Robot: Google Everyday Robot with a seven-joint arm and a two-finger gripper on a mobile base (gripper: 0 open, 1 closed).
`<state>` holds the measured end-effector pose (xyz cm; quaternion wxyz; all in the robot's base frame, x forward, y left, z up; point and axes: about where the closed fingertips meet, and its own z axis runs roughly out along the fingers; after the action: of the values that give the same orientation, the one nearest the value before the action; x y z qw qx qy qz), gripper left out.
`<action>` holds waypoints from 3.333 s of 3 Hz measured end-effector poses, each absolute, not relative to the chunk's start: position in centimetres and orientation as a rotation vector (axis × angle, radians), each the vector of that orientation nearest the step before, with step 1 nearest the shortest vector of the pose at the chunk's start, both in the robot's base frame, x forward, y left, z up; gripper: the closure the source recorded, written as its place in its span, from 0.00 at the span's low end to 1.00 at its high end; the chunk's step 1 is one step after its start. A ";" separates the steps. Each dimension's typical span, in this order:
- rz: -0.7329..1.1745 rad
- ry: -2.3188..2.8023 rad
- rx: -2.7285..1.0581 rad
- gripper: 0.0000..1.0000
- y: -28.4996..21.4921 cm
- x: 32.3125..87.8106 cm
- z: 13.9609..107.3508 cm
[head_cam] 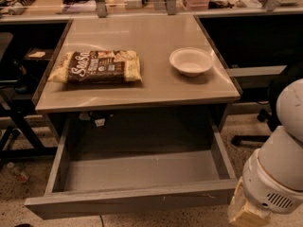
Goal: Close top drawer
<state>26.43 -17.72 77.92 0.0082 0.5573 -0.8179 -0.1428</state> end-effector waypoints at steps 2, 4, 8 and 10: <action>-0.517 -2.559 1.701 1.00 -16.9 25.7 75.3; -0.608 -2.591 1.619 1.00 -14.7 26.8 68.8; -0.568 -2.682 1.586 0.81 -13.3 31.5 66.1; -0.568 -2.682 1.586 0.36 -13.3 31.5 66.1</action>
Offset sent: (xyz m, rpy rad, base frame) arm -0.0203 0.0207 -0.0705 0.0863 0.1008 -0.0601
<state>31.55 -13.32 66.10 -0.0129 0.5007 -0.8467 -0.1793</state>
